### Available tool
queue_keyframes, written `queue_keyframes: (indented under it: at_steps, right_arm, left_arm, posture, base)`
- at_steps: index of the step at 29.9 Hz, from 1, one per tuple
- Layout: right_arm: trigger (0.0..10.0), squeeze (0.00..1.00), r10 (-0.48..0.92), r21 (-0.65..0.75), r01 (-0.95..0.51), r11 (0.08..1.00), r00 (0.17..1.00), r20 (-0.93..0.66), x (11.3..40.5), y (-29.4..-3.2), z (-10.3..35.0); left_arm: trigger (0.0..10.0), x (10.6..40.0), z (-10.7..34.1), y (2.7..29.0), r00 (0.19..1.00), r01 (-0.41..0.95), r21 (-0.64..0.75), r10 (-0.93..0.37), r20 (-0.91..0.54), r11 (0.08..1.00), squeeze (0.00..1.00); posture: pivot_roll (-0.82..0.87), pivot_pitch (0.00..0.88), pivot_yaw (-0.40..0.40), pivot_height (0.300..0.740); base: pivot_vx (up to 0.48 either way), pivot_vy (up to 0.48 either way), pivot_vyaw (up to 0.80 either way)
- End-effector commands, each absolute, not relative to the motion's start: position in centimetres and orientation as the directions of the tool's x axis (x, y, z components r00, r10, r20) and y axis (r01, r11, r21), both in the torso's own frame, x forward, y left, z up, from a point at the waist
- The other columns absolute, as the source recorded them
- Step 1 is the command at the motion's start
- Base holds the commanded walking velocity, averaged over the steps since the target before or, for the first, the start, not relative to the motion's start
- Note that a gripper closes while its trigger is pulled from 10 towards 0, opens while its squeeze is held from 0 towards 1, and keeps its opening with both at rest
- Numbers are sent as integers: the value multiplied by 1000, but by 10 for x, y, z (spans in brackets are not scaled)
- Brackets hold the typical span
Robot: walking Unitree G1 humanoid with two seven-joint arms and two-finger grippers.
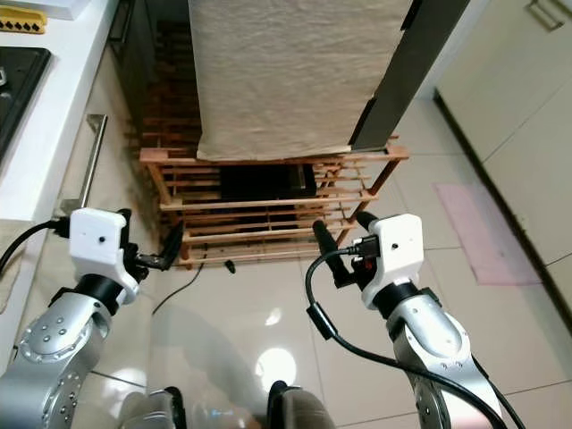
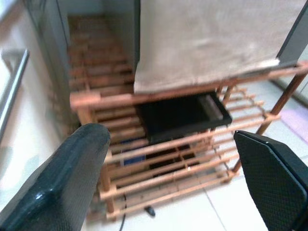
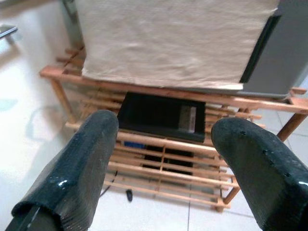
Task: Restocking fridge
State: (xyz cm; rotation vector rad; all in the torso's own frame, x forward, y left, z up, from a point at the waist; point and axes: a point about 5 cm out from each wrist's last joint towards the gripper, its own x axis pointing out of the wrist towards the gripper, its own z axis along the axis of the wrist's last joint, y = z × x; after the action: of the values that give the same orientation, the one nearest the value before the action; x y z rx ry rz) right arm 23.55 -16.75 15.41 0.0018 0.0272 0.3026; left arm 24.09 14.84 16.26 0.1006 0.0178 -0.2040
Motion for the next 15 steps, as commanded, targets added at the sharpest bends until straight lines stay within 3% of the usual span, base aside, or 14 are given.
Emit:
queue_keyframes:
  at_steps: [1, 4, 7, 15]
  right_arm:
    - [10000, 0, 213, 38, -213, 976, 977, -4, 242, -180, 154]
    - [10000, 0, 158, 61, -157, 986, 987, -16, 247, -180, 152]
    - [10000, 0, 139, 23, -137, 990, 987, -86, 247, -176, 143]
    - [10000, 0, 85, -2, -85, 996, 996, -18, 261, -180, 150]
  left_arm:
    - [10000, 251, 167, 141, 972, 234, 79, -236, 9, 969, 0]
    - [10000, 256, 165, 142, 971, 237, 98, -238, -9, 966, 0]
    - [10000, 263, 161, 146, 979, 204, 36, -203, -34, 978, 0]
    - [10000, 278, 162, 143, 975, 220, 4, -220, -12, 976, 0]
  posture:
    - [6, 171, -93, 740]
    - [-8, 176, -84, 740]
    - [-13, 122, -59, 740]
    - [20, 66, -68, 740]
  base:
    - [0, 0, 0]
    - [0, 0, 0]
    - [0, 0, 0]
    - [0, 0, 0]
